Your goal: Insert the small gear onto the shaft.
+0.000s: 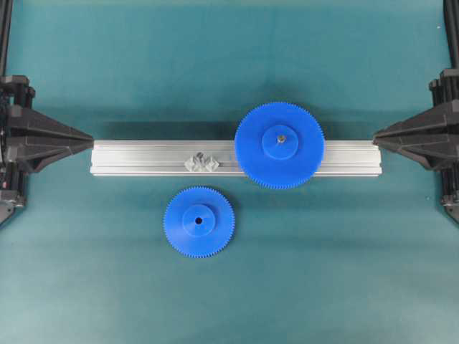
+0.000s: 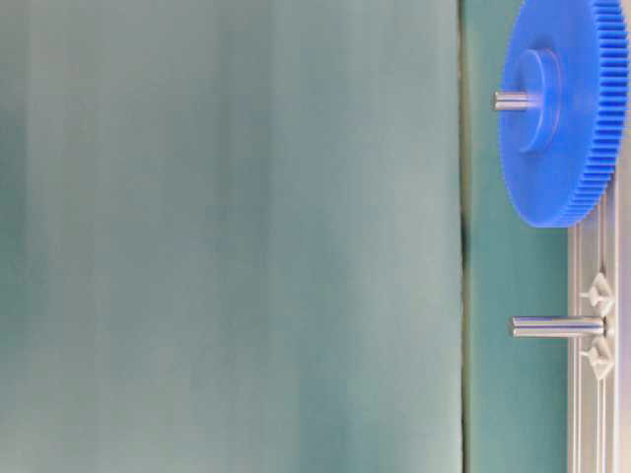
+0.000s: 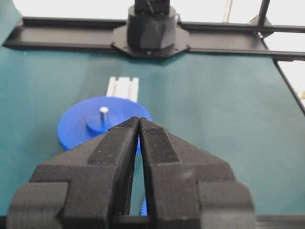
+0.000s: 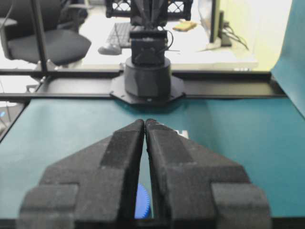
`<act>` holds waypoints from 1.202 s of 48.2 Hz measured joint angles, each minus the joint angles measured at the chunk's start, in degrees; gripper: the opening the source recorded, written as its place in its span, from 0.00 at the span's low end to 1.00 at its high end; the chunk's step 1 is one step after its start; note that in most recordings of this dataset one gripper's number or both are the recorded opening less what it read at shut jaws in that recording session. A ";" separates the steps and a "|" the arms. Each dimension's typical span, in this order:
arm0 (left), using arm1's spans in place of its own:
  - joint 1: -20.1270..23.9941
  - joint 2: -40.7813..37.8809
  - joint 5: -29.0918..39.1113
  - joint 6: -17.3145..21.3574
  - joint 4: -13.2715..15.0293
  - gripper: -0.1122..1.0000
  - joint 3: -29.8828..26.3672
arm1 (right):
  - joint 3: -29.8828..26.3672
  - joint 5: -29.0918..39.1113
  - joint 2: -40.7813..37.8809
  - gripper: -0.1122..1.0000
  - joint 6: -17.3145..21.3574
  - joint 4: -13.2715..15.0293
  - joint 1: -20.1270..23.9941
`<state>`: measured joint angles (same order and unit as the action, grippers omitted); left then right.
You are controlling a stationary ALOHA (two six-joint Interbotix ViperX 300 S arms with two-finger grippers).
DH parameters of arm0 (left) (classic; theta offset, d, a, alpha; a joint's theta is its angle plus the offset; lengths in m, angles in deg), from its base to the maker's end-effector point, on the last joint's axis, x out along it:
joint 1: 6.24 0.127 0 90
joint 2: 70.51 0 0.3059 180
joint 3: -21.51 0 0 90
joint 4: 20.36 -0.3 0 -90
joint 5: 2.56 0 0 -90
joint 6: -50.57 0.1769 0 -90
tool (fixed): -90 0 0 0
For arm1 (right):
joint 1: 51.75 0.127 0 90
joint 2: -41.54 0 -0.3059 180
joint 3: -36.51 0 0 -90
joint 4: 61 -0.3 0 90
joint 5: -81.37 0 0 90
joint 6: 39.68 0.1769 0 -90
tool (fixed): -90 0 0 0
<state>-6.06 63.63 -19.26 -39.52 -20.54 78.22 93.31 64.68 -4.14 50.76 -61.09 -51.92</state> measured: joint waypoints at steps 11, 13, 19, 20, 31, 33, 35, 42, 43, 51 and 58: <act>0.00 0.35 5.80 -3.34 -0.26 0.11 -0.09 | 0.44 0.97 1.05 0.25 2.02 -2.11 0.09; 0.00 0.53 6.94 -3.34 -0.26 0.11 -0.35 | 0.53 2.11 1.23 0.23 2.81 -2.20 0.00; 0.00 0.53 11.60 -3.34 -0.35 0.11 -1.76 | 0.44 8.44 1.32 0.20 3.96 -2.20 0.09; 0.00 0.35 12.30 -3.34 -0.35 0.11 -1.93 | 0.35 9.76 1.32 0.20 4.04 -2.29 0.00; 0.00 -3.69 18.19 -3.52 -0.35 0.11 -5.89 | -2.29 22.24 1.14 0.20 4.13 -2.20 -0.88; 0.00 -5.19 19.42 -3.52 -0.35 0.11 -6.94 | -2.72 23.91 0.88 0.20 4.13 -2.29 -1.14; -0.09 -6.94 20.65 -3.52 -0.35 0.11 -8.44 | -2.99 25.14 0.53 0.20 4.22 -2.29 -1.49; -0.53 -12.57 23.29 -3.52 -0.44 0.11 -12.22 | -3.52 25.75 -3.52 0.20 4.22 -2.29 -4.04; -0.70 -13.54 23.55 -3.52 -0.35 0.11 -12.74 | -3.69 25.66 -4.48 0.20 4.13 -2.20 -4.39; -1.67 -20.48 26.63 -3.52 -0.35 0.11 -16.61 | -5.36 25.40 -12.13 0.20 4.22 -2.20 -4.92; -2.72 -25.22 28.83 -3.60 -0.35 0.11 -19.34 | -6.06 25.14 -17.93 0.20 4.13 -2.20 -5.19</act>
<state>-8.79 38.41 9.56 -43.12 -20.89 58.89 87.24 89.81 -22.07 54.89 -63.29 -57.11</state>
